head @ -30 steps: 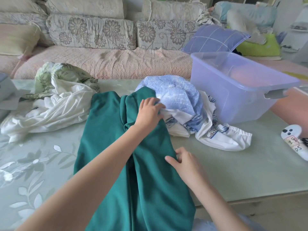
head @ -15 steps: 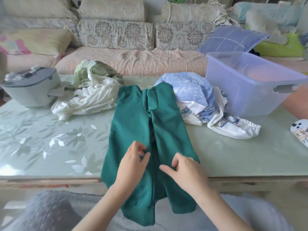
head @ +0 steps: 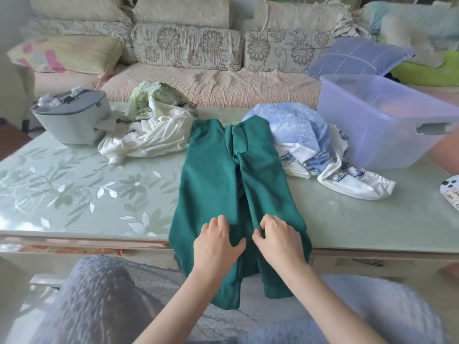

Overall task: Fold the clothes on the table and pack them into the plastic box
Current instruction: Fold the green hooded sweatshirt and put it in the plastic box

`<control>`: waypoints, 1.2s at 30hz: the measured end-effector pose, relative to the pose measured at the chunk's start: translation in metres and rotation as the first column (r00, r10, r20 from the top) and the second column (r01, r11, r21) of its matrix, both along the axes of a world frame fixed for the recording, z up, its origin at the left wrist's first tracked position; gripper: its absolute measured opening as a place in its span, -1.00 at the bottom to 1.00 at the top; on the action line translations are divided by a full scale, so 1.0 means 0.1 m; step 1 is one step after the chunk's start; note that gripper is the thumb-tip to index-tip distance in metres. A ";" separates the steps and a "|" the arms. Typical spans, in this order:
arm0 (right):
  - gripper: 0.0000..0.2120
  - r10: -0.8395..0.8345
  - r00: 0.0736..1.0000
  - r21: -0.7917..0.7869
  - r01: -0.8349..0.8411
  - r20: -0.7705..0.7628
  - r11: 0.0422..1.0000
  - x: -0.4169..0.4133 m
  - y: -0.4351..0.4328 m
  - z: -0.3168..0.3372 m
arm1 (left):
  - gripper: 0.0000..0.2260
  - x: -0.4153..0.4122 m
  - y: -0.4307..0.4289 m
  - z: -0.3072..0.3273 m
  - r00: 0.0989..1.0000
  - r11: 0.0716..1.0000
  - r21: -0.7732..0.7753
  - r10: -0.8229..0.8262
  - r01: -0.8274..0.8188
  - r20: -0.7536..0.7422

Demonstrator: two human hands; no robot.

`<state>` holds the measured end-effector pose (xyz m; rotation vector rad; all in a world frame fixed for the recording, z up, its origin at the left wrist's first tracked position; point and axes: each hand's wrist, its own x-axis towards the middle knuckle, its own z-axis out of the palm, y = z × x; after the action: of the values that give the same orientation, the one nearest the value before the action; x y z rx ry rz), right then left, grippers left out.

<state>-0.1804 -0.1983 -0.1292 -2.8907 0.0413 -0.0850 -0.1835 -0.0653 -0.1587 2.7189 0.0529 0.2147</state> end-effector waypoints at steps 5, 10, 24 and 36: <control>-0.85 -0.008 0.999 0.430 0.030 -0.053 0.902 0.01 -0.04 0.09 | -0.81 -0.05 0.06 -0.06 0.997 0.998 -0.032 -0.059 0.060 0.057; -0.91 0.040 0.993 0.677 0.046 -0.112 0.735 0.07 0.12 0.18 | -0.83 -0.03 0.17 -0.13 0.992 0.987 -0.115 -0.105 0.112 0.068; -0.83 -0.118 0.993 0.667 0.087 0.001 0.740 0.04 -0.51 -0.10 | -0.79 -0.30 -0.05 -0.18 0.999 0.962 -0.273 -0.016 0.025 0.034; -0.70 -0.034 0.997 0.381 0.058 -0.068 0.923 0.20 0.15 -0.03 | -0.70 -0.28 -0.13 -0.13 0.992 0.968 -0.230 0.082 -0.102 -0.094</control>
<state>-0.1603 -0.1834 -0.1323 -2.4992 0.1230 0.0025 -0.2118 -0.0785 -0.1715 2.4908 0.2153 0.1130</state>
